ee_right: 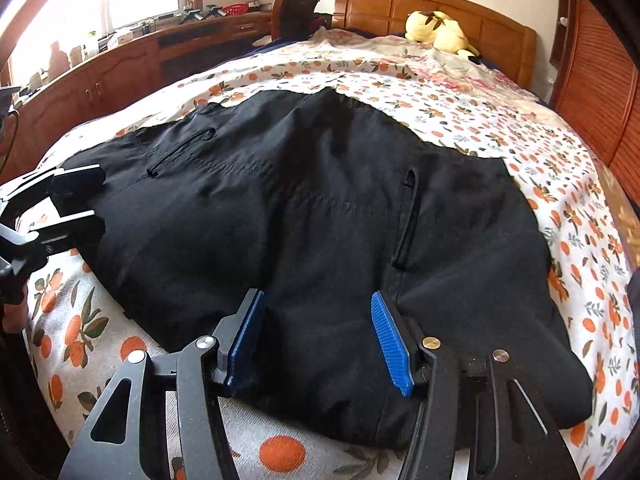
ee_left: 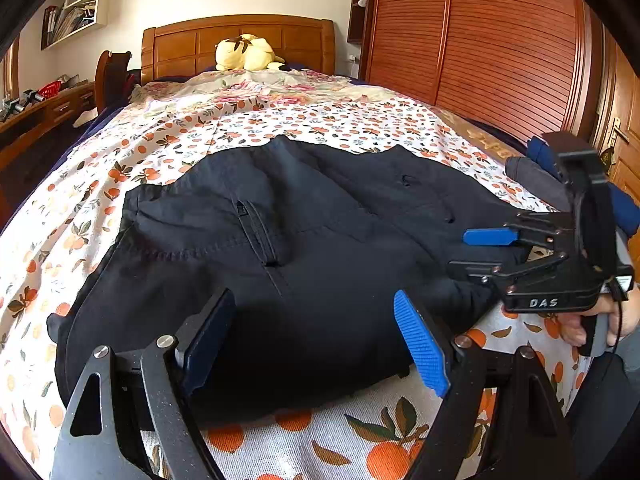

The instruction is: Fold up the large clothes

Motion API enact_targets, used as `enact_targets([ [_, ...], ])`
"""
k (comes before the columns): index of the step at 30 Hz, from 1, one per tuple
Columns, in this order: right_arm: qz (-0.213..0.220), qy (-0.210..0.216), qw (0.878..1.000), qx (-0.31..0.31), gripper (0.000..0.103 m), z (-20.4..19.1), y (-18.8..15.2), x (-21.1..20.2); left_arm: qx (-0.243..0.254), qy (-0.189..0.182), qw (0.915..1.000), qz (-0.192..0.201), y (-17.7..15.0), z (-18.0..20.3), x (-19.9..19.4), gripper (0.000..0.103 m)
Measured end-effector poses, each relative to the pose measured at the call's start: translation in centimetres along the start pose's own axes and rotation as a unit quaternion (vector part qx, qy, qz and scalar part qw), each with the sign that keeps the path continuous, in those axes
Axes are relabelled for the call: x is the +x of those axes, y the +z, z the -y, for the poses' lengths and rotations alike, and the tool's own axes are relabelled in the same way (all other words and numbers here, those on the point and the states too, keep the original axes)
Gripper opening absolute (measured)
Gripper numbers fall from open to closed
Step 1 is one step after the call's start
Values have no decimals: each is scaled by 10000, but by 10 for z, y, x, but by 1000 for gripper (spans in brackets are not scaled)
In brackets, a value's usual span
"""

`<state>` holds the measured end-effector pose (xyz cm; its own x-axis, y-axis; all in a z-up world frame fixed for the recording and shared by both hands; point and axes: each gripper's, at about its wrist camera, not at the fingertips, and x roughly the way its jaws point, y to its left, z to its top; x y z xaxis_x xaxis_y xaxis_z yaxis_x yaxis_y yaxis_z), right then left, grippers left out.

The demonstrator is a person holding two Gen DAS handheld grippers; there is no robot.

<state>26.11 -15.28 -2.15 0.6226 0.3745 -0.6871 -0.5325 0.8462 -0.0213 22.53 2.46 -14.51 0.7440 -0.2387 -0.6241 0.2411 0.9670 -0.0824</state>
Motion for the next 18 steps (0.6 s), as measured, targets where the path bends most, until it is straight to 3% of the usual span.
enact_targets([
  [8, 297, -733, 9966, 211, 57, 15, -3, -29, 193, 189, 9996, -92, -2, 4, 6, 82],
  [18, 442, -991, 9920, 646, 57, 39, -25, -65, 203, 225, 9995, -129, -3, 6, 10, 82],
])
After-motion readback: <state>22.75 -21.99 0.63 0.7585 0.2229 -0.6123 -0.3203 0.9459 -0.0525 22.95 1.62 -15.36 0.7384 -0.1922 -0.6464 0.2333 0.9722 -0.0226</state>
